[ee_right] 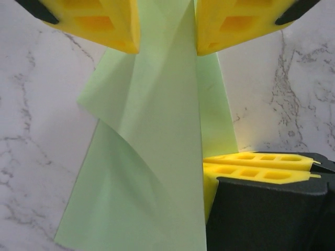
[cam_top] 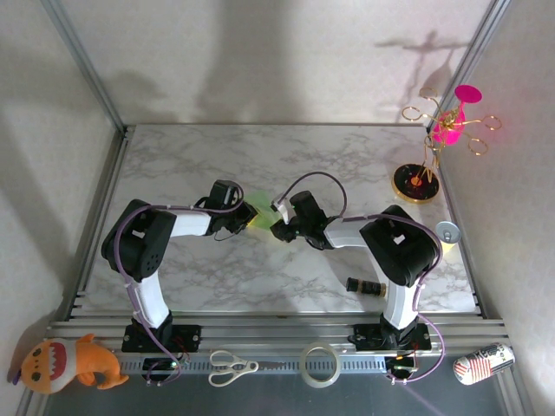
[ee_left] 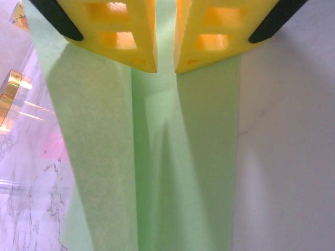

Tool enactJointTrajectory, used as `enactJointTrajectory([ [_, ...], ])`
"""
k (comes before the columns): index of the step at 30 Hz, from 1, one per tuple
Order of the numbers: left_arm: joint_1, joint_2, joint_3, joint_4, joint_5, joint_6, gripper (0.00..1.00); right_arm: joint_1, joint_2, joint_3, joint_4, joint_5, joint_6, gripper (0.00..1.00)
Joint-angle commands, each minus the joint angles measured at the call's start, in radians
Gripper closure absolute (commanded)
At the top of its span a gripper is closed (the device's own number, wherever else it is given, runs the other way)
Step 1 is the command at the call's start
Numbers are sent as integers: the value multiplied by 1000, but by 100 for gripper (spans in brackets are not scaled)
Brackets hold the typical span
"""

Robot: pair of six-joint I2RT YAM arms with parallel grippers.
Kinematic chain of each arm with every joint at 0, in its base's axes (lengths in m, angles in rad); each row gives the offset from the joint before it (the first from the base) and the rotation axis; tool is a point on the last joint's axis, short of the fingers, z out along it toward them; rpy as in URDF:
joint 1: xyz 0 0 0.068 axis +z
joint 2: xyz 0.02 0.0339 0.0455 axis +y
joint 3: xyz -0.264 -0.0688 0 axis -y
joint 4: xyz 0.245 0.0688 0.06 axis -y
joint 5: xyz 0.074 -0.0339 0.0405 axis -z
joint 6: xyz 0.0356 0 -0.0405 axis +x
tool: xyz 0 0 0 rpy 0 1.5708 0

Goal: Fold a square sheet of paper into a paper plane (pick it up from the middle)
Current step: Fourth fold the wing at the center of the table.

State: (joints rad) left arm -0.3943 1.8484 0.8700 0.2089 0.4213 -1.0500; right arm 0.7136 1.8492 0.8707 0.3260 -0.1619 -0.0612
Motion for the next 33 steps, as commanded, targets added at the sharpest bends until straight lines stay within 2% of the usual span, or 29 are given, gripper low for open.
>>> enactJointTrajectory([
  [1, -8, 27, -7, -70, -44, 1, 84, 16, -42, -3, 2, 57, -41, 65],
  [20, -8, 20, -12, -50, -24, -7, 80, 97, 23, 28, -38, 202, -135, 60],
  [25, -6, 18, -14, -49, -24, -8, 81, 100, 29, 28, -27, 220, -137, 66],
  [33, -4, 15, -16, -51, -26, -6, 81, 101, 18, 22, -21, 206, -130, 83],
])
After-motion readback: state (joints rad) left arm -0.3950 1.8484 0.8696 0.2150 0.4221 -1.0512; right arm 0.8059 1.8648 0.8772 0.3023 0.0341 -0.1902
